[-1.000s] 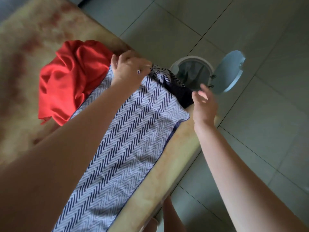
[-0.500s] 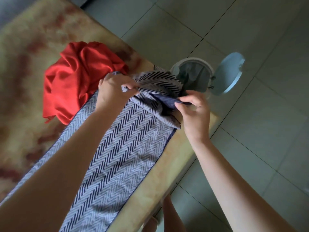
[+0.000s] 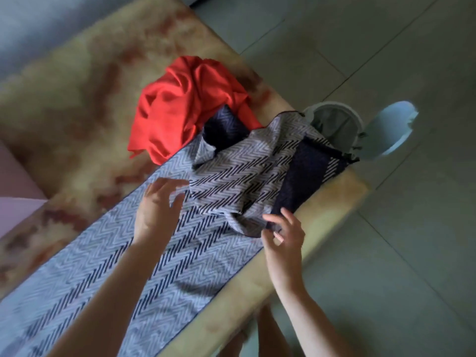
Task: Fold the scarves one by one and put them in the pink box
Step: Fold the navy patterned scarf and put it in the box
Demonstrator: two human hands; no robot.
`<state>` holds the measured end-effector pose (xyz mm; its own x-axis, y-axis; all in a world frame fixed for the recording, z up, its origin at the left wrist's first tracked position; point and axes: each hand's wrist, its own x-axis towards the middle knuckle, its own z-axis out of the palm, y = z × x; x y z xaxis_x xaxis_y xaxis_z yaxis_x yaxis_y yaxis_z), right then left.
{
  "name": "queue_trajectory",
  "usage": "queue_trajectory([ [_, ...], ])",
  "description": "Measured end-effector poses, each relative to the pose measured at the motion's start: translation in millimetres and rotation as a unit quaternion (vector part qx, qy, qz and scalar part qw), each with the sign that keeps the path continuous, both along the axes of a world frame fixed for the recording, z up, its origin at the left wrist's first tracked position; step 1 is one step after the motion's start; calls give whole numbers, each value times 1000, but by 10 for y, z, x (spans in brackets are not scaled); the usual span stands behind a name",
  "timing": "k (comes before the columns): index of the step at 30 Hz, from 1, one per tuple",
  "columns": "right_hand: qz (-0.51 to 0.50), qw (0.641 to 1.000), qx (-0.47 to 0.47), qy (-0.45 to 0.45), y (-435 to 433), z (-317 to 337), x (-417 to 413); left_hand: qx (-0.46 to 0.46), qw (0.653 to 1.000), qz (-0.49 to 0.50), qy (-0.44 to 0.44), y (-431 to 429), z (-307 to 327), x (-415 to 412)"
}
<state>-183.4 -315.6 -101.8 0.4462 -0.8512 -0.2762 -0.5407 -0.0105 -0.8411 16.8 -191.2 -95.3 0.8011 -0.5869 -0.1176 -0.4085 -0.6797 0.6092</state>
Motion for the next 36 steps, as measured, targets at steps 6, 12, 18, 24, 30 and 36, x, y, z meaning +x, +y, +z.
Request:
queue_trajectory([
  [6,-252,952,172,29,-436,-109,281,-44,995,-87,11,-803,75,150],
  [12,-313,936,145,77,-541,-181,448,124,991,-52,15,-1154,-90,267],
  [18,-255,965,-18,63,-506,18,317,36,998,19,-38,-924,91,275],
  [24,-145,989,-13,-29,5,314,178,-53,993,100,-28,-73,148,228],
  [30,38,980,193,42,755,210,68,86,982,166,9,800,-140,199],
  [36,-139,958,245,55,786,12,35,-21,998,59,-24,504,17,218],
])
